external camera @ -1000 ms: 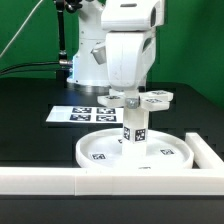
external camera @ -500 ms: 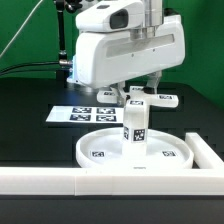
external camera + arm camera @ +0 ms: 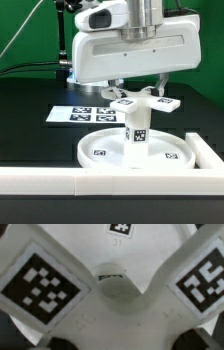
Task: Assemble round table
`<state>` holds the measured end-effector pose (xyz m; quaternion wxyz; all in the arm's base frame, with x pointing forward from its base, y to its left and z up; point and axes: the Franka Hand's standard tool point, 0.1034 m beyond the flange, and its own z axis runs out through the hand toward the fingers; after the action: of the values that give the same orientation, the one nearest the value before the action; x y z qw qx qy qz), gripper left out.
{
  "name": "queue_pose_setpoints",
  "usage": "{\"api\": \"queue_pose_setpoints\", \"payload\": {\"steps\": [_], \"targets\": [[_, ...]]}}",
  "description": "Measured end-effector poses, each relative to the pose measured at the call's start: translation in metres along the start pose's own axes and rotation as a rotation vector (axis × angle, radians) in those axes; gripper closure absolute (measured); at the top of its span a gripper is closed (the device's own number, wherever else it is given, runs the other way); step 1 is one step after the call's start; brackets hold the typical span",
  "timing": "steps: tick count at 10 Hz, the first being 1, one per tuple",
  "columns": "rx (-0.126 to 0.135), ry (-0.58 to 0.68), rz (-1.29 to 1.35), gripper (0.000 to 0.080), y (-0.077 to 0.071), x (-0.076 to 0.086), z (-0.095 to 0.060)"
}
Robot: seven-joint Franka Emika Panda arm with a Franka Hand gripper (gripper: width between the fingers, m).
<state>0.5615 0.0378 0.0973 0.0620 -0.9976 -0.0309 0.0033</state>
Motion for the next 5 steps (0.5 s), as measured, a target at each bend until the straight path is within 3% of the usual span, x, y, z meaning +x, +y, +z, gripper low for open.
{"api": "queue_pose_setpoints", "payload": {"steps": [5], "targets": [[0.021,0.054,0.529,0.0353,0.001,0.0023,0.0005]]}}
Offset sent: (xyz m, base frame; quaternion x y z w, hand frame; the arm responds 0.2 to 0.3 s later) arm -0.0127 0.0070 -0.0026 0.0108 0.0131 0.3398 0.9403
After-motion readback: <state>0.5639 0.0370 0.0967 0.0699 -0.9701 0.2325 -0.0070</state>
